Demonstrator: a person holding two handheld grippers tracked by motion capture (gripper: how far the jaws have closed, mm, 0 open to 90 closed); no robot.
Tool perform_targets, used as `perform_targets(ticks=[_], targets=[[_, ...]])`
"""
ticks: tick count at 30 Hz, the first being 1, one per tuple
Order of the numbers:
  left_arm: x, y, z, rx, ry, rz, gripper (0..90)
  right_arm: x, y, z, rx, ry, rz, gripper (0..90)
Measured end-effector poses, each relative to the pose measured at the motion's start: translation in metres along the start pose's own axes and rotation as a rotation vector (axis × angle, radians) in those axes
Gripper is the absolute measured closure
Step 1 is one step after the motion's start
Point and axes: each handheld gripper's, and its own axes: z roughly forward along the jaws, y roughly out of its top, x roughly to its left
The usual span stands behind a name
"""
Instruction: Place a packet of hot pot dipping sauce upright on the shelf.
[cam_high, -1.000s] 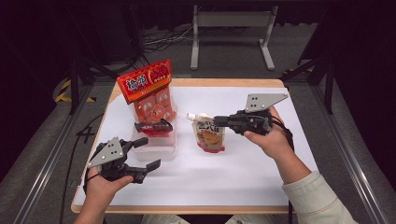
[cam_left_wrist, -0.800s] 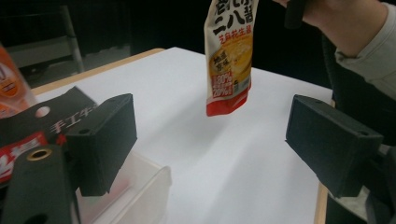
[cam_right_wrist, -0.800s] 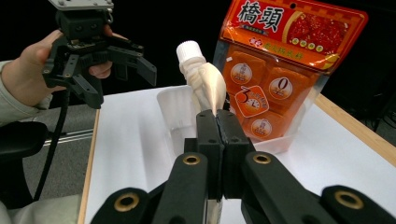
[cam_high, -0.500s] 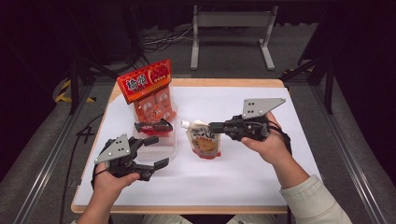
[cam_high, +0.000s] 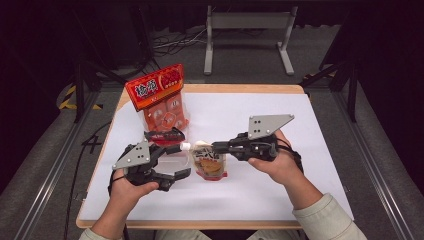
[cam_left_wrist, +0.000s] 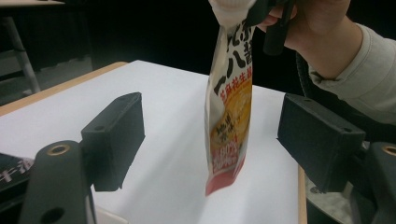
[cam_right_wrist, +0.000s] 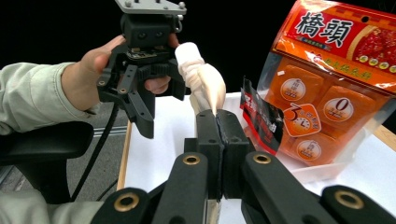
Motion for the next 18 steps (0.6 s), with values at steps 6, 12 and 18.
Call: perform_targets(ticks=[6, 12, 18], targets=[[0.001, 0.001, 0.007, -0.015, -0.039, -0.004, 28.1, 0.003, -0.003, 0.008, -0.001, 0.011, -0.006, 89.9], [0.002, 0.000, 0.010, -0.032, -0.074, -0.014, 35.5, 0.005, -0.005, 0.015, -0.003, 0.025, -0.008, 89.9], [0.001, 0.000, 0.017, -0.022, -0.104, 0.001, 51.8, 0.006, -0.007, 0.022, 0.000, 0.037, -0.012, 89.8]])
